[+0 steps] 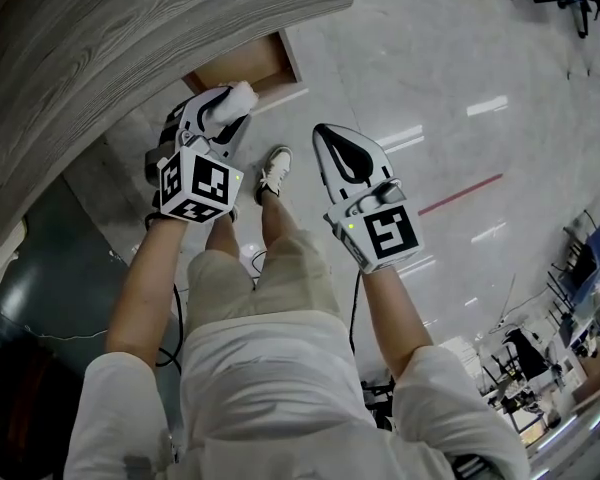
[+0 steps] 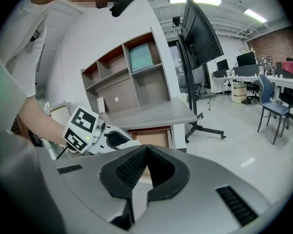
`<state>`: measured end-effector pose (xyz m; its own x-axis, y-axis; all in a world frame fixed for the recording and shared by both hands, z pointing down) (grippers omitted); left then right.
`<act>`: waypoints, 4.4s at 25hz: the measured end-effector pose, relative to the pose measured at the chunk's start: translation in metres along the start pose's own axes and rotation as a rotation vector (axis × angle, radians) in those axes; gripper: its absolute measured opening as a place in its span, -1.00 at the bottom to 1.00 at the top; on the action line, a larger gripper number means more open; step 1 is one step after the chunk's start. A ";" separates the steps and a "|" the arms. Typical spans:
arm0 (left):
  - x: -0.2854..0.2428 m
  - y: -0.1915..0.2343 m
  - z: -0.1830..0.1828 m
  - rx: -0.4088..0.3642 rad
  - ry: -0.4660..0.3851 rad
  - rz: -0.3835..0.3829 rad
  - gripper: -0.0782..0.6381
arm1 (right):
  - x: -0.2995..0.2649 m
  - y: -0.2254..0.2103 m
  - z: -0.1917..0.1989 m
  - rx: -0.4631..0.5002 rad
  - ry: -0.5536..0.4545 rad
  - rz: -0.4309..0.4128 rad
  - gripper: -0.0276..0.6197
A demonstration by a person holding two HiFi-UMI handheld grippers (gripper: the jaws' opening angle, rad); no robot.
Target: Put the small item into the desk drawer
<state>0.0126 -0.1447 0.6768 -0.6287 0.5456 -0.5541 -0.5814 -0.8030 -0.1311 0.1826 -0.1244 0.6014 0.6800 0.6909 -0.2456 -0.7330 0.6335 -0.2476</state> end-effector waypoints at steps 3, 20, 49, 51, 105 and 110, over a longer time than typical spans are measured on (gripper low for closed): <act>-0.012 -0.004 0.004 -0.011 0.046 0.015 -0.31 | 0.005 -0.001 0.002 -0.009 0.003 0.005 -0.92; -0.060 -0.006 0.034 -0.053 0.209 0.063 -0.31 | 0.026 -0.024 0.016 -0.021 0.023 0.037 -0.92; -0.126 -0.002 0.073 -0.024 0.388 0.125 -0.31 | 0.052 -0.069 0.048 -0.064 0.051 0.111 -0.92; -0.128 -0.002 0.076 -0.018 0.396 0.128 -0.31 | 0.054 -0.072 0.050 -0.062 0.054 0.115 -0.92; -0.016 -0.021 -0.001 -0.121 0.268 0.133 -0.04 | 0.084 0.039 -0.020 0.007 -0.047 0.081 -0.92; 0.029 -0.017 -0.018 -0.124 0.252 0.108 -0.04 | 0.079 0.069 -0.059 0.051 -0.082 0.045 -0.92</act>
<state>0.0134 -0.1200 0.6482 -0.5265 0.3911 -0.7549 -0.4405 -0.8849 -0.1513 0.1868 -0.0467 0.5097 0.6443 0.7439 -0.1775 -0.7641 0.6166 -0.1897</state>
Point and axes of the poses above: the fingertips, and each gripper's own axes: x backward along the fingers, y to its left, z out of its underside, the point moved 7 cm from there along x, backward along the fingers, and after that the axes turned 15 degrees about -y, right-handed, at the moved point
